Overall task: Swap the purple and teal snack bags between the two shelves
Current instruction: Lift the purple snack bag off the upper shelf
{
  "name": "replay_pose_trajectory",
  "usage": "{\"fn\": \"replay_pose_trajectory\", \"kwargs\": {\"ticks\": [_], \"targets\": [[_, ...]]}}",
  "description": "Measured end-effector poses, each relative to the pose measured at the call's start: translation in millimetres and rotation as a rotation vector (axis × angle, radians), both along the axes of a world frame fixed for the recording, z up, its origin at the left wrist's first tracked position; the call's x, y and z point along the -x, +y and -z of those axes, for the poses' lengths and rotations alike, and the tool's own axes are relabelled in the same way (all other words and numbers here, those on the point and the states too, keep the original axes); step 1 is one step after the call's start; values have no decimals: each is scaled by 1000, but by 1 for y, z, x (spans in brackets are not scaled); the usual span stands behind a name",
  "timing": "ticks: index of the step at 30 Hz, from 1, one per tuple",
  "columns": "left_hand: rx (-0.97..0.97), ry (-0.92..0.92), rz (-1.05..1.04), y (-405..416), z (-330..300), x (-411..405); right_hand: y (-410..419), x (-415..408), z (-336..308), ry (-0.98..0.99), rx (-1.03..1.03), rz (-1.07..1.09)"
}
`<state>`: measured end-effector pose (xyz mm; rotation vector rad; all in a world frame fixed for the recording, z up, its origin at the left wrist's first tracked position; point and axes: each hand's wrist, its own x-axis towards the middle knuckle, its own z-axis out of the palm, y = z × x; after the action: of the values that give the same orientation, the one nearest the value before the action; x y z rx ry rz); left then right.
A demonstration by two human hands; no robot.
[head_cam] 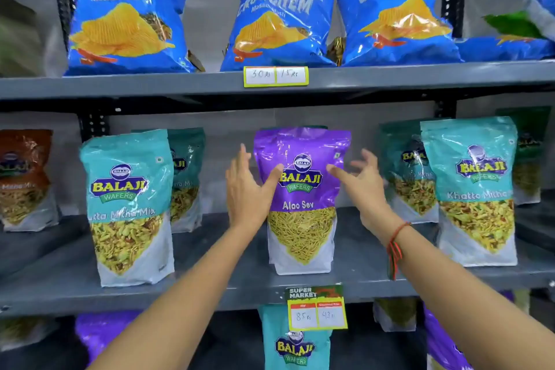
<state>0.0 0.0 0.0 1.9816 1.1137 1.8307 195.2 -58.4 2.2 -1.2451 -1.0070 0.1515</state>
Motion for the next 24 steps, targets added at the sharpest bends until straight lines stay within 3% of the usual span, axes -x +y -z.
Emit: {"fn": "replay_pose_trajectory", "kwargs": {"ticks": [2, 4, 10, 16, 24], "targets": [[205, -152, 185, 7, 5, -2, 7, -2, 8, 98, 109, -183], [317, -276, 347, 10, 14, -3, 15, -7, 23, 76, 191, -257], [340, -320, 349, 17, 22, -1, 26, -7, 30, 103, 163, -209], [239, -318, 273, 5, 21, 21, 5, 18, 21, 59, 66, -214], [2, -495, 135, -66, 23, 91, -55, 91, 17, 24, -32, -402]]}}
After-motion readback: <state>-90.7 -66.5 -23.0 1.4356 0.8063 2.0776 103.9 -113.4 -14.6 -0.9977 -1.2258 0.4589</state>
